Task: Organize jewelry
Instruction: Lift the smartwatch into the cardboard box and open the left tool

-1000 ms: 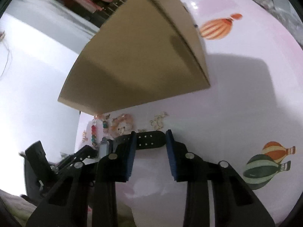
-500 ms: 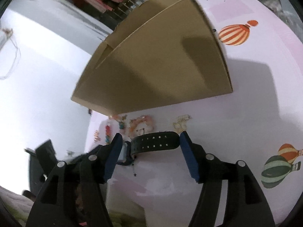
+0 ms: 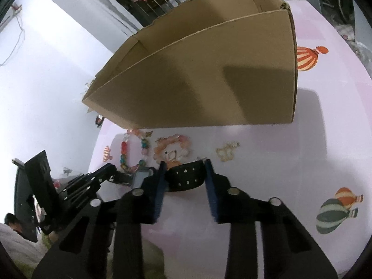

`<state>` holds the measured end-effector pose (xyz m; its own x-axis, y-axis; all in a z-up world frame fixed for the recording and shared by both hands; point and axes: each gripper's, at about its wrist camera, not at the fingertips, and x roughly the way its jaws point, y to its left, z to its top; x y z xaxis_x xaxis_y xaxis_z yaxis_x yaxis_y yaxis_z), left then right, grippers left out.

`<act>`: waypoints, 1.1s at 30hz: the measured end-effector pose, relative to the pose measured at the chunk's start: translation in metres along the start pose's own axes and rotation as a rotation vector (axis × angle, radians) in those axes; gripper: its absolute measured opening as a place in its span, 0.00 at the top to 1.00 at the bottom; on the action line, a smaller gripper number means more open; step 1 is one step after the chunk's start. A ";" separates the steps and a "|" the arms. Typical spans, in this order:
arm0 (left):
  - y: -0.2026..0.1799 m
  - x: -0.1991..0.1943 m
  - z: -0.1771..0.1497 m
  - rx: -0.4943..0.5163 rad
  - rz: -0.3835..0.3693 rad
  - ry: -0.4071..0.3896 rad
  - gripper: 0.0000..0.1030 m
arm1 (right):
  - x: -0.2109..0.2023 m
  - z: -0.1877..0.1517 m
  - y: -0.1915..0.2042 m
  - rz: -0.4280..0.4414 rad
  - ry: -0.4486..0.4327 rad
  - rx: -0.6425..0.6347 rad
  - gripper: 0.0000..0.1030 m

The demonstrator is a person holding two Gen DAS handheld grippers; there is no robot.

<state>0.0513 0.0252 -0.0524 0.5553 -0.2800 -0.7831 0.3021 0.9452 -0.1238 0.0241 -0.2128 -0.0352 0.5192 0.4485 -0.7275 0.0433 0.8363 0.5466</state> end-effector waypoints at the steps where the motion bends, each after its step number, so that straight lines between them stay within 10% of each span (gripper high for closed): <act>1: -0.001 -0.003 0.000 0.003 -0.005 -0.008 0.96 | -0.001 -0.001 0.001 0.009 0.000 0.005 0.76; 14: -0.008 -0.073 0.024 0.012 -0.102 -0.167 0.98 | -0.059 0.008 0.035 0.097 -0.088 -0.047 0.80; 24: -0.022 -0.106 0.157 0.113 -0.184 -0.369 0.98 | -0.092 0.116 0.069 0.121 -0.258 -0.193 0.80; 33: -0.028 0.045 0.271 0.070 -0.135 -0.021 0.98 | 0.006 0.219 0.025 -0.009 -0.035 -0.054 0.80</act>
<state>0.2779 -0.0592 0.0805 0.5217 -0.4080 -0.7493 0.4278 0.8849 -0.1841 0.2150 -0.2583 0.0644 0.5487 0.4307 -0.7165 0.0027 0.8561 0.5167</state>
